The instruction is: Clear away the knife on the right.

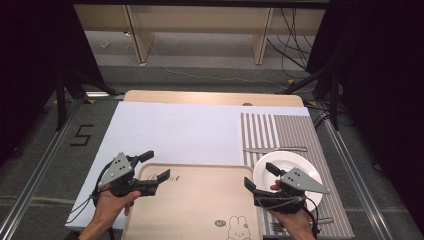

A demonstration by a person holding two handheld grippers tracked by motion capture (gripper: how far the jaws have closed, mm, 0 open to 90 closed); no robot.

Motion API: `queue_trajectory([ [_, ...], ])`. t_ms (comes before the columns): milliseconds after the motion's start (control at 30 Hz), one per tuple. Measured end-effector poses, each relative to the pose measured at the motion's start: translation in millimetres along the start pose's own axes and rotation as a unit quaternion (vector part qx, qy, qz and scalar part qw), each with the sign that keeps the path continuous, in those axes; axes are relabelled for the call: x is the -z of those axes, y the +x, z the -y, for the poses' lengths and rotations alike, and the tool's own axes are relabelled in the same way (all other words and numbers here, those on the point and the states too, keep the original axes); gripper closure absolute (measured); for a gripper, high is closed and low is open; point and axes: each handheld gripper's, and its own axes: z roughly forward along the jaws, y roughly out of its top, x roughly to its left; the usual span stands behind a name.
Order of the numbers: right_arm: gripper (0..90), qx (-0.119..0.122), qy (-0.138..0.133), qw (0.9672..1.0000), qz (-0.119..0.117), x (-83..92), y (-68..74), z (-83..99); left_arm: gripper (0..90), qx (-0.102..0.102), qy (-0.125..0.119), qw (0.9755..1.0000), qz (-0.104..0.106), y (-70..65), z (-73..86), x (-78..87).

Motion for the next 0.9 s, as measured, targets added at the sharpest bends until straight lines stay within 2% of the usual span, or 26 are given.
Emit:
queue_trajectory([
  [67, 16.7, -0.003, -0.006, 0.9999, -0.010, -1.1, -3.2, -1.2, 15.8, 0.001, -0.003, 1.0000, 0.004, 0.2, 0.5, -0.9],
  [133, 16.9, 0.005, 0.008, 0.9999, -0.011, 0.3, -7.5, -4.0, 15.8, -0.001, 0.001, 1.0000, 0.002, -0.1, 0.3, -0.5],
  [200, 16.9, -0.001, 0.007, 0.9999, -0.014, -0.1, -8.3, -5.5, 15.8, -0.001, 0.000, 1.0000, 0.002, -0.1, 0.3, -0.5],
  [233, 17.0, 0.006, 0.016, 0.9997, -0.014, 1.5, -11.9, -11.0, 15.8, -0.001, 0.000, 1.0000, 0.002, 0.0, 0.2, -0.5],
  [333, 17.0, 0.008, 0.012, 0.9997, -0.021, 0.8, -14.7, -15.3, 15.8, 0.001, 0.000, 1.0000, 0.001, 0.1, 0.6, -0.9],
  [400, 17.4, 0.016, 0.028, 0.9994, -0.014, 2.0, -18.4, -22.0, 15.8, 0.003, 0.003, 1.0000, 0.000, 0.2, 1.2, -1.7],
  [467, 17.7, 0.024, 0.026, 0.9991, -0.024, 2.8, -24.8, -29.1, 15.8, 0.001, 0.004, 1.0000, 0.001, 0.4, 1.5, -2.3],
  [700, 17.8, 0.041, 0.040, 0.9983, -0.016, 3.2, -37.9, -45.0, 15.8, -0.002, 0.004, 1.0000, 0.001, 0.5, 1.7, -3.1],
  [767, 17.9, 0.069, 0.040, 0.9968, -0.005, 2.6, -43.7, -50.2, 15.8, -0.001, 0.005, 1.0000, 0.001, 0.4, 2.0, -3.7],
  [833, 18.1, 0.067, 0.046, 0.9966, -0.005, 4.7, -47.6, -55.1, 15.8, -0.002, 0.006, 1.0000, 0.001, 0.1, 2.3, -4.5],
  [900, 18.6, 0.077, 0.051, 0.9957, -0.003, 5.1, -56.6, -63.2, 15.8, -0.004, 0.006, 1.0000, 0.001, 0.1, 2.5, -4.8],
])
